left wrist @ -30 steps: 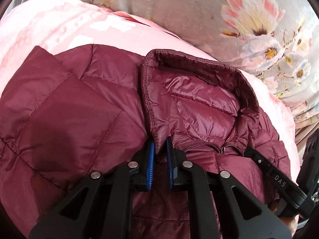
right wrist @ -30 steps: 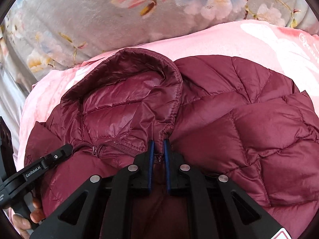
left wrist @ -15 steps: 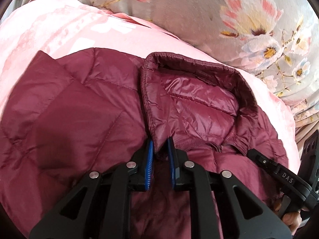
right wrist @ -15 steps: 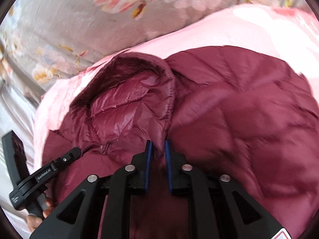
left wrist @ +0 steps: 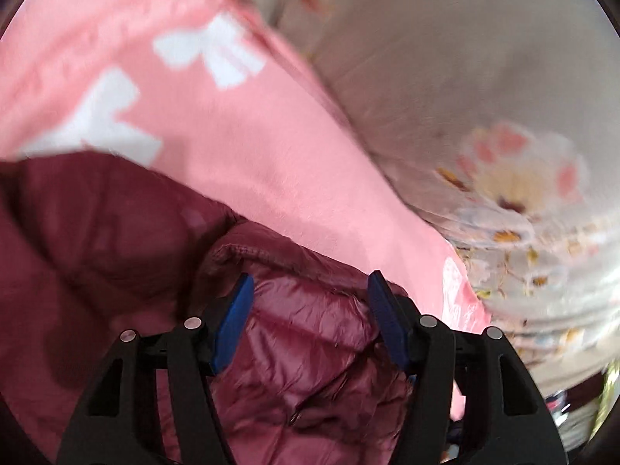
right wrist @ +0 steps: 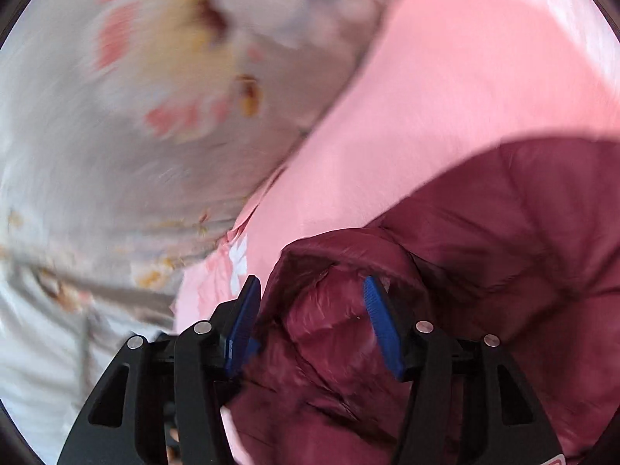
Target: Fold large clothes
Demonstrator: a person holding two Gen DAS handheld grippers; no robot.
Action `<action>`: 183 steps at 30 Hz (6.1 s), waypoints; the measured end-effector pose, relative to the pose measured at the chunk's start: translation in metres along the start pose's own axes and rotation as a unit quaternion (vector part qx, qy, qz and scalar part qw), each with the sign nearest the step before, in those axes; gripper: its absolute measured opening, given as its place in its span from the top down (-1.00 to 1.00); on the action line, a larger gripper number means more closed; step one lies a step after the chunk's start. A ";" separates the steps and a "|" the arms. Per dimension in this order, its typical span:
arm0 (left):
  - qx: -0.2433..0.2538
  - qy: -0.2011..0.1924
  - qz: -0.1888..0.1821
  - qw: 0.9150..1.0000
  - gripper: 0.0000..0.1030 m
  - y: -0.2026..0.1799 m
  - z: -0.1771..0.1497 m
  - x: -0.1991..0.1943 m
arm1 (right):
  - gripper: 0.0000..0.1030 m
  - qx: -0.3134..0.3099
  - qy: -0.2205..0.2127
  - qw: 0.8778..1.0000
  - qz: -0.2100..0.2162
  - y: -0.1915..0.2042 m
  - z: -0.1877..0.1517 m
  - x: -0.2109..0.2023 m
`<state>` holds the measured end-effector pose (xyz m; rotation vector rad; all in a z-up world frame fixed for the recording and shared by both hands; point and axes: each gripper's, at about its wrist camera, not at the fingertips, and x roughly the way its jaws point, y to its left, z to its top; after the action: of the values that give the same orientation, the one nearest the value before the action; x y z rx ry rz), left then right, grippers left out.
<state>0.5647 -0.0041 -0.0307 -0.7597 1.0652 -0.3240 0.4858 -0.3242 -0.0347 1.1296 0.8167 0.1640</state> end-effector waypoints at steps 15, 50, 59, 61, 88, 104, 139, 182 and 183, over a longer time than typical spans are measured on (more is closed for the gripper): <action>0.172 -0.002 0.137 0.975 0.82 0.009 -0.037 0.020 | 0.97 -0.244 0.001 0.947 -0.210 0.008 -0.031 0.022; 0.311 -0.096 0.238 0.915 0.81 -0.013 -0.078 0.037 | 0.93 -0.353 -0.055 0.892 -0.277 0.014 -0.049 0.034; 0.308 -0.095 0.236 0.917 0.80 -0.012 -0.077 0.039 | 0.85 -0.340 -0.049 0.904 -0.254 0.012 -0.043 0.035; 0.304 -0.094 0.232 0.919 0.79 -0.010 -0.076 0.039 | 0.74 -0.311 -0.035 0.929 -0.195 0.004 -0.032 0.031; 0.065 -0.052 0.103 0.991 -0.63 0.240 -0.303 -0.311 | -0.35 -0.167 -0.085 0.963 -0.194 -0.197 -0.311 -0.379; 0.080 -0.077 0.094 0.989 0.79 0.216 -0.337 -0.305 | 0.89 -0.200 -0.119 0.956 -0.176 -0.169 -0.332 -0.360; 0.222 -0.193 0.209 0.933 0.91 0.061 -0.238 -0.324 | 0.96 -0.284 -0.243 0.910 -0.180 -0.028 -0.225 -0.343; 0.190 -0.264 0.231 0.917 -0.35 0.117 -0.235 -0.277 | -0.06 -0.251 -0.243 0.918 -0.188 -0.090 -0.218 -0.298; 0.207 -0.250 0.221 0.920 -0.35 0.107 -0.239 -0.281 | -0.06 -0.272 -0.229 0.915 -0.192 -0.079 -0.226 -0.295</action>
<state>0.2113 0.1389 0.0175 -0.1836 0.6198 0.0425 0.1078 -0.3421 0.0040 0.4342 0.5065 -0.1933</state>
